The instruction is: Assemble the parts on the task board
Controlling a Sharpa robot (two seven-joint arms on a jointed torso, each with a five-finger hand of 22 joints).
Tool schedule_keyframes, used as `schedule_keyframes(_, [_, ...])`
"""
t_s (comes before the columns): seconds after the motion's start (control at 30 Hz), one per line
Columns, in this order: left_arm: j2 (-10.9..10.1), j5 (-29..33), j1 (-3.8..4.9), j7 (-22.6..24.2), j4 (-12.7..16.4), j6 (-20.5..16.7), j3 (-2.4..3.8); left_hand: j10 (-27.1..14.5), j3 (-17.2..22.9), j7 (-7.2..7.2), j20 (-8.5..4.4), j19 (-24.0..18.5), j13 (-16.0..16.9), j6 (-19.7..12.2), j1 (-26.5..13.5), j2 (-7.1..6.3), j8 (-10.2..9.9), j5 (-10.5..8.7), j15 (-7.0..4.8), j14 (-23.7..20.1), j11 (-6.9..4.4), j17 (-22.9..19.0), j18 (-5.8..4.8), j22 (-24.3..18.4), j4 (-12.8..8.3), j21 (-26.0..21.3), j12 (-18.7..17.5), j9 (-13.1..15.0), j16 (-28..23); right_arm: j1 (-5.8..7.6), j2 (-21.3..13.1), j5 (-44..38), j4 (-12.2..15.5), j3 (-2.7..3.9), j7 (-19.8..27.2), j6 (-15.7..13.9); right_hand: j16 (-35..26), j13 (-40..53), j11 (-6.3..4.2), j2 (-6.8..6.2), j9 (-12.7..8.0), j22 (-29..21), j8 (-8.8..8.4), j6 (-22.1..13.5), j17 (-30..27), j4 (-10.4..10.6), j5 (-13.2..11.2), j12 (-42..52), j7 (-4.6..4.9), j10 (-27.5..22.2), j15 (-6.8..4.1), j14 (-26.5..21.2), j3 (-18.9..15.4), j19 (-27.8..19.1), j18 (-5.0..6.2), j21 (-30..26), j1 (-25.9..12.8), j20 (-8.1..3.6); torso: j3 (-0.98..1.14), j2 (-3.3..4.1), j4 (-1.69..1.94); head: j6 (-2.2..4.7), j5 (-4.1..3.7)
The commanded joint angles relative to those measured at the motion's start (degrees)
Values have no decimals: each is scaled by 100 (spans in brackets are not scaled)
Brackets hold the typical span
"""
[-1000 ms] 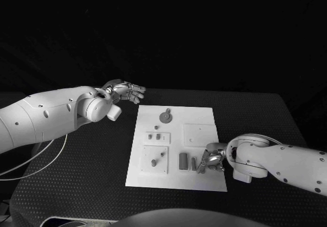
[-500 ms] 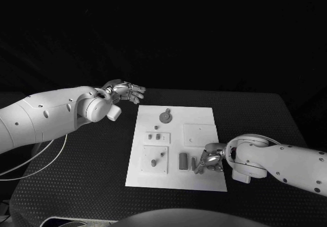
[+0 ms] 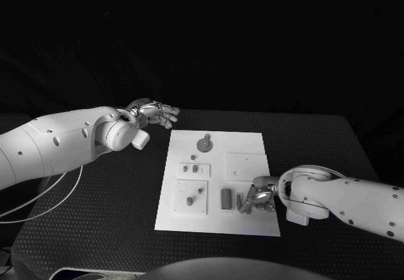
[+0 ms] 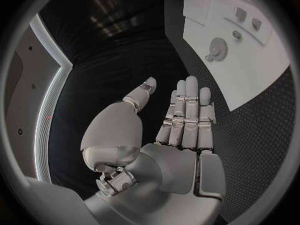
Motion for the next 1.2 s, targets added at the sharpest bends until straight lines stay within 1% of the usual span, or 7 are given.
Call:
schedule_keyframes(0.03, [4, -18, 10, 31, 10, 83, 2, -30, 5, 31, -18, 43, -5, -5, -14, 31, 23, 13, 25, 11, 6, 6, 42, 6, 33, -37, 32, -7, -19, -5, 22, -29, -21, -2, 50, -47, 6, 11, -22, 155, -8, -9, 26, -11, -2, 152, -45, -21, -4, 20, -39, 15, 3, -6, 100, -28, -134, -31, -1, 1, 0, -3, -4])
schedule_keyframes(0.23, [0, -19, 10, 30, 13, 77, 1, -30, 5, 31, -18, 44, -5, -5, -13, 32, 24, 13, 25, 11, 6, 7, 42, 8, 33, -38, 33, -7, -20, -5, 43, -175, -44, -2, -19, -71, 24, 25, -37, 362, 6, -3, 47, -7, 11, 365, -55, -15, -20, 23, -54, 5, 245, -22, 100, -15, -284, -53, 3, 0, 1, -7, -5])
schedule_keyframes(0.37, [-4, -21, 10, 27, 14, 79, 1, -30, 5, 31, -18, 44, -5, -4, -13, 32, 24, 13, 25, 11, 6, 9, 42, 9, 32, -38, 34, -7, -21, -5, 68, -309, -54, -2, -70, -67, 34, 35, -43, 437, 18, 8, 63, -1, 16, 300, -55, -7, -27, 31, -57, 4, 422, -26, 100, 5, -192, -70, 1, 1, 0, -10, -11])
schedule_keyframes(0.47, [-3, -21, 10, 30, 15, 82, 1, -30, 5, 31, -18, 44, -6, -4, -12, 32, 24, 13, 26, 11, 5, 10, 42, 9, 32, -39, 34, -7, -22, -5, 101, -328, -42, -2, -82, -55, 41, 41, -48, 546, 29, 16, 80, 6, 17, 110, -54, -5, -33, 44, -58, 4, 893, -32, 100, 21, 150, -96, 2, 0, 0, -16, -17])
schedule_keyframes(0.57, [0, -22, 10, 31, 16, 77, 1, -30, 5, 31, -18, 44, -6, -4, -12, 32, 25, 13, 26, 11, 5, 11, 41, 10, 32, -40, 35, -7, -23, -5, 127, -408, -44, -2, -93, -23, 45, 43, -42, 588, 39, 19, 95, 13, 14, 73, -55, -4, -26, 58, -45, 10, 1030, -18, 100, 39, 195, -81, 2, 2, 2, -18, -17])
schedule_keyframes(0.87, [-7, -22, 10, 25, 19, 76, 0, -31, 5, 31, -18, 44, -6, -4, -11, 32, 25, 13, 26, 12, 5, 12, 41, 11, 31, -41, 36, -7, -24, -5, 118, -422, -45, -2, -74, -17, 50, 46, -37, 587, 49, 22, 107, 11, 11, 5, -56, -4, -22, 68, -34, 17, 1098, -5, 100, 58, 270, -71, -2, 0, 1, -17, -20])
schedule_keyframes(1.2, [-5, -23, 10, 35, 15, 72, 0, -31, 4, 31, -18, 45, -6, -4, -11, 33, 26, 13, 26, 12, 5, 15, 41, 13, 32, -42, 37, -8, -26, -5, 73, -320, -66, -2, -30, -38, 50, 47, -29, 478, 58, 18, 115, 1, 3, 31, -56, -9, -14, 74, -22, 19, 1040, -1, 100, 66, 159, -42, 2, 2, 0, -9, -21])
